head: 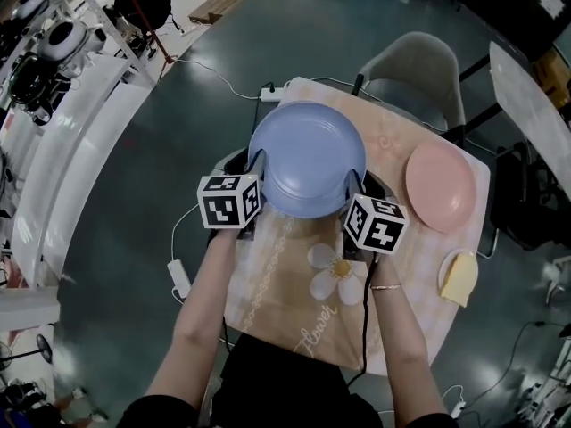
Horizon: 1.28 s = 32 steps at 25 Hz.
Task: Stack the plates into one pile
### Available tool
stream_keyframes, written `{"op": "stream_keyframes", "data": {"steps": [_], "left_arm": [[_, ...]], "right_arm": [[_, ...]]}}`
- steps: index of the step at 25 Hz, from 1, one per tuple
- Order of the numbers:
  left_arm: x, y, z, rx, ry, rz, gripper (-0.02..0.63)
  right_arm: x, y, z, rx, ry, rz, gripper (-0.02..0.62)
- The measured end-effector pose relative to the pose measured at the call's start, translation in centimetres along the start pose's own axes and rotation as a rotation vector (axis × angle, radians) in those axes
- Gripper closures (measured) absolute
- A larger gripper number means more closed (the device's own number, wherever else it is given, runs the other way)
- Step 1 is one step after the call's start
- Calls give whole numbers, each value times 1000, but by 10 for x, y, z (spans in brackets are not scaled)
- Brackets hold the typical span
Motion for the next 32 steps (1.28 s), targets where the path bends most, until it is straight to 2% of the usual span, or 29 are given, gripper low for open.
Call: {"op": "stream_keyframes", "data": {"steps": [10, 15, 21, 25, 28, 32], "left_arm": [[-57, 33, -2, -62, 62, 8, 497], [-69, 38, 3, -89, 104, 18, 489], [-73, 37, 7, -134, 114, 5, 485], [-75, 36, 7, -171, 139, 15, 437], [-73, 41, 4, -116, 114, 29, 422], [-71, 51, 6, 32, 93, 79, 410]], "right_arm": [[-58, 4, 1, 69, 51, 82, 503], [-64, 6, 1, 94, 47, 107, 500], [-66, 4, 5, 113, 51, 124, 484], [-65, 6, 2, 112, 34, 109, 479], [-61, 5, -4, 99, 7, 104, 451], [-64, -3, -1, 50, 37, 83, 439]]}}
Point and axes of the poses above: the fingertips, and each gripper's own axes: x backward along the fingers, y to its left, z out of its underside, the point moved 6 cm from there along x, backward along the fingers, and after that the axes turned 7 degrees about z, right-handed, at the moved point
